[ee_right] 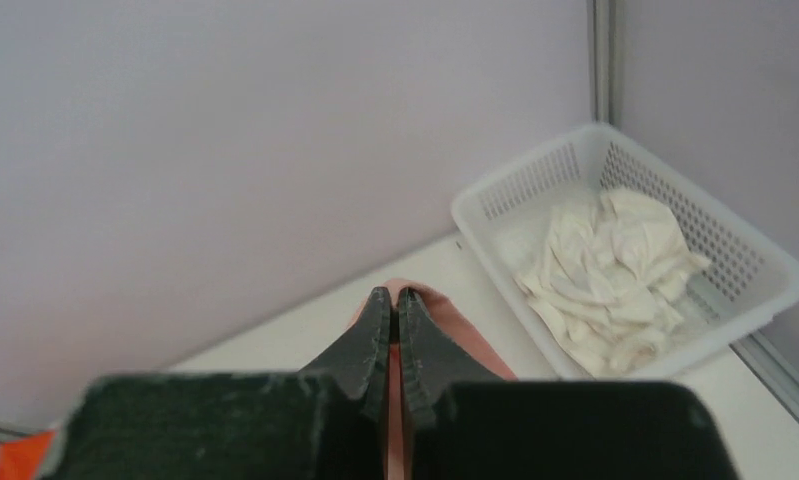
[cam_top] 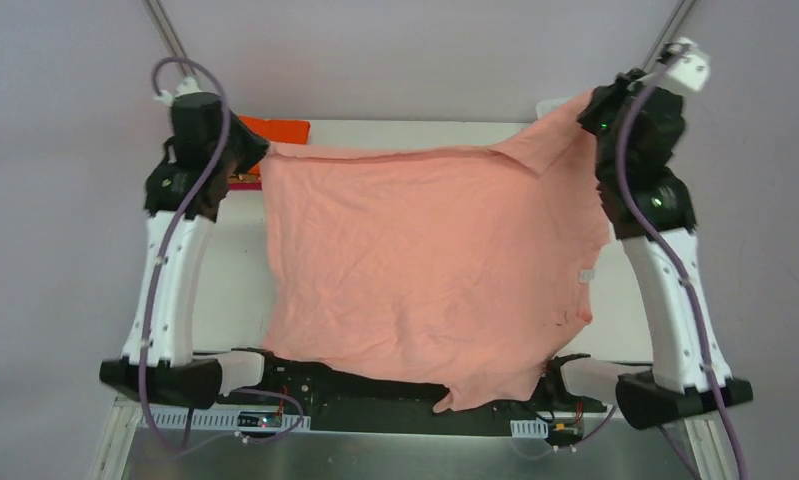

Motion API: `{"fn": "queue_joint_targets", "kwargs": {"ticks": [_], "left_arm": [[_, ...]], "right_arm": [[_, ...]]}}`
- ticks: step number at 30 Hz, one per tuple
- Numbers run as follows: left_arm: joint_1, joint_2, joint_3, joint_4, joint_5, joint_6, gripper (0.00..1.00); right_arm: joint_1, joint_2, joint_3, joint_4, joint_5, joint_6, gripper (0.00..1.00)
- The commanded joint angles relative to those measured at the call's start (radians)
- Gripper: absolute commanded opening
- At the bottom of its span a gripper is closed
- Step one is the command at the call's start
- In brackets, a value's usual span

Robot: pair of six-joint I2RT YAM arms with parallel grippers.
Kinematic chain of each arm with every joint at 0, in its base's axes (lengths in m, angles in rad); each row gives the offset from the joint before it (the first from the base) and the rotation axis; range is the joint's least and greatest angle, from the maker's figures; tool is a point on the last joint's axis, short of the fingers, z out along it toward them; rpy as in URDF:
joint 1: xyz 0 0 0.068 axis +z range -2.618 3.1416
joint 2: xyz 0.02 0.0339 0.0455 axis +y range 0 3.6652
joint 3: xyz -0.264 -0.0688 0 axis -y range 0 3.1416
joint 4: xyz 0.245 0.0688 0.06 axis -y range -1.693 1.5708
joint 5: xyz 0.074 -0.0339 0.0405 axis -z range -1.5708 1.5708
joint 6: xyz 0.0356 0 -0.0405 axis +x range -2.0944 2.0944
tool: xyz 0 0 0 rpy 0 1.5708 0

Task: Fold and stack the t-shirts
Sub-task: Flatten out the tshirt

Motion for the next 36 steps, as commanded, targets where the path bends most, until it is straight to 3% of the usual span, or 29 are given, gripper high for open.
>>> {"fn": "queue_joint_targets", "kwargs": {"ticks": [1,4,7,14,19,27,36], "left_arm": [[0.005,0.123,-0.253,0.195,-0.07,0.053,0.0],[0.005,0.25,-0.353,0.299,-0.105,0.079,0.0],[0.005,0.407,-0.36,0.353,-0.152,0.101,0.0],[0.008,0.749,-0.201,0.363,-0.093,0.116,0.0],[0.008,0.807,-0.14,0.361,-0.116,0.122,0.0],[0.008,0.778,-0.137,0.363,-0.137,0.123,0.0],[0.014,0.838,0.003,0.355,-0.133,0.194,0.0]], "right_arm": [[-0.109,0.109,-0.165,0.138,-0.041,0.106,0.0],[-0.156,0.212,-0.287,0.185,-0.117,0.192,0.0],[-0.161,0.315,-0.368,0.258,-0.188,0.225,0.0],[-0.16,0.611,-0.267,0.192,-0.321,0.268,0.0],[-0.159,0.694,-0.203,0.144,-0.315,0.28,0.0],[-0.158,0.655,-0.169,0.009,-0.256,0.315,0.0],[-0.16,0.665,-0.101,-0.082,-0.308,0.285,0.0]]}}
